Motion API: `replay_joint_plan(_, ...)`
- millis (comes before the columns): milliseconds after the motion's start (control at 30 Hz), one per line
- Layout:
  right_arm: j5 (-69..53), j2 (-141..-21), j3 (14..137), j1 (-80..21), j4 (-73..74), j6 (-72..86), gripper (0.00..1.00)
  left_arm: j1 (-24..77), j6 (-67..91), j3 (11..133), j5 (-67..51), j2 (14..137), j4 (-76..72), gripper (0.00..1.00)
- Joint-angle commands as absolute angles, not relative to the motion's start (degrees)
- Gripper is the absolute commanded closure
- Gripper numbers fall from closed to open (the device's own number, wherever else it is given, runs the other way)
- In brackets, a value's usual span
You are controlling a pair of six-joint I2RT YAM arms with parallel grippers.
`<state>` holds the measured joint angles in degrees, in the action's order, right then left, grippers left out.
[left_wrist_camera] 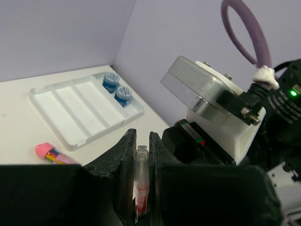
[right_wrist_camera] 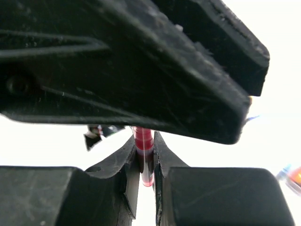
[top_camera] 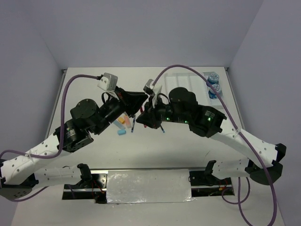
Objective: Sort the stationery into containers
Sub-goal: Close the pen cap on the pen.
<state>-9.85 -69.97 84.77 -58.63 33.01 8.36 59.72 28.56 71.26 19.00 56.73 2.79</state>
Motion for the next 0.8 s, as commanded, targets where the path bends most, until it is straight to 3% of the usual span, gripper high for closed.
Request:
replay_joint_plan(0, -11.5, -62.9, 77.5, -58.5, 1.0, 12.1, 1.00, 62.1, 25.6, 69.4, 13.2, 54.4, 13.3, 1.00)
replay_joint_plan(100, -15.0, -60.7, 70.2, -59.5, -2.0, 13.4, 1.00, 62.1, 22.2, 67.5, 9.2, 51.3, 7.5, 1.00)
replay_joint_plan(200, -14.8, -58.5, 65.9, -59.9, -3.0, 13.2, 1.00, 62.1, 19.9, 67.8, 5.5, 50.9, 5.5, 0.88)
replay_joint_plan(233, -14.3, -57.7, 63.8, -60.0, -3.5, 13.5, 1.00, 62.1, 19.6, 68.0, 5.1, 50.9, 6.3, 0.75)
replay_joint_plan(400, -14.5, -55.3, 62.0, -60.0, -3.3, 13.3, 1.00, 62.1, 19.9, 66.8, 5.5, 50.0, 6.7, 0.54)
replay_joint_plan(433, -14.5, -55.3, 62.0, -60.0, -2.8, 13.4, 1.00, 62.1, 20.1, 66.5, 6.8, 49.7, 6.2, 0.46)
replay_joint_plan(567, -15.4, -55.9, 61.7, -60.1, -1.8, 13.3, 1.00, 62.2, 20.4, 66.9, 9.0, 48.4, 5.9, 0.37)
replay_joint_plan(700, -17.0, -56.2, 60.6, -60.0, -1.0, 12.4, 1.00, 62.2, 19.3, 68.6, 8.4, 47.9, 5.8, 0.20)
replay_joint_plan(767, -18.2, -56.2, 60.1, -60.0, -0.5, 12.2, 1.00, 62.1, 18.7, 68.5, 7.5, 47.0, 5.1, 0.19)
